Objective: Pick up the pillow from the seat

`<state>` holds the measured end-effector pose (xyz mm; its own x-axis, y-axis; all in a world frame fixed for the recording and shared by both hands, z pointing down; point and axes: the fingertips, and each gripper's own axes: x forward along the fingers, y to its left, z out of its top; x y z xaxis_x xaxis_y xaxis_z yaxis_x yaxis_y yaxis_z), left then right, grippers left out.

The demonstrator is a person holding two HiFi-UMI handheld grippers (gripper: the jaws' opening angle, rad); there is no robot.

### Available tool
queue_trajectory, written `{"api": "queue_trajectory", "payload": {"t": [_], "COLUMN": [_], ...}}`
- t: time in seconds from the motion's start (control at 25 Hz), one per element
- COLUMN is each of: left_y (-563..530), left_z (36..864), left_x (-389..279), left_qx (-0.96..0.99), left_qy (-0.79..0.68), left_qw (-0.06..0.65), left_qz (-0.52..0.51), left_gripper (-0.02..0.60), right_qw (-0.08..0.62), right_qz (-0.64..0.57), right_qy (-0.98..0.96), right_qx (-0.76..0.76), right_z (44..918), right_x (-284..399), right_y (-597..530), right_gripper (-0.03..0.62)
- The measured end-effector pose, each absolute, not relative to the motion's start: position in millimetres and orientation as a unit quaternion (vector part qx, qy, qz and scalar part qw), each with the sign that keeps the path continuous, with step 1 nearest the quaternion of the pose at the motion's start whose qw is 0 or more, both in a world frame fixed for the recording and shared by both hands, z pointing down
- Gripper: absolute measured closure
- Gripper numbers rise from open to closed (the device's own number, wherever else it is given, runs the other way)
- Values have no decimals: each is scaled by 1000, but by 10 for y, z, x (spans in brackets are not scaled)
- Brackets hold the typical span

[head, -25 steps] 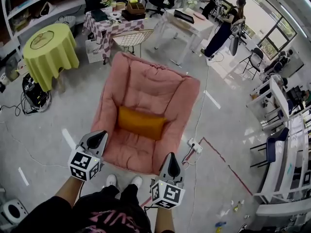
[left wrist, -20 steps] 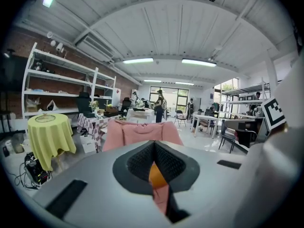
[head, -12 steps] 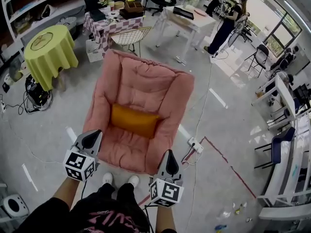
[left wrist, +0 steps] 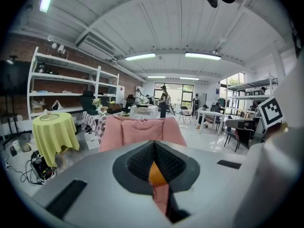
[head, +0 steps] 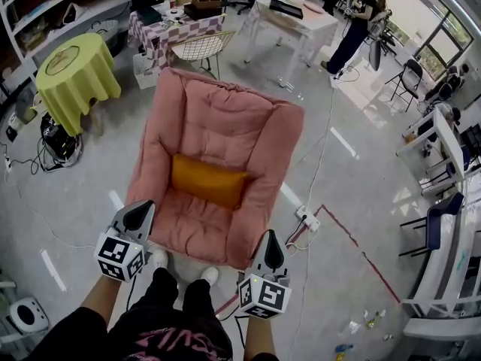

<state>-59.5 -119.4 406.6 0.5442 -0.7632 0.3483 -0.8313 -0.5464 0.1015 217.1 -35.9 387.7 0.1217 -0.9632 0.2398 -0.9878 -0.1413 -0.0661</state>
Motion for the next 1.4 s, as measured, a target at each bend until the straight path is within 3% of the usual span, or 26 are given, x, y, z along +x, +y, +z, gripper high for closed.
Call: {"api": "queue_trajectory", "payload": {"t": [0.52, 1.4], "left_y": [-1424, -2170], "left_z": [4011, 4844], "left_x": [-701, -708], "left_qx": [877, 862], "left_qy": [-443, -451], "left_qw": [143, 167], "left_qz": [117, 161], "left_gripper": [572, 572], "right_qw": [63, 118], "right_qz": [113, 126], "right_qy": [-646, -651], "right_qx": [752, 740], "right_z": [3796, 4537], "right_x": [2096, 2216], "right_y": [-537, -1259], "right_gripper": [575, 574]}}
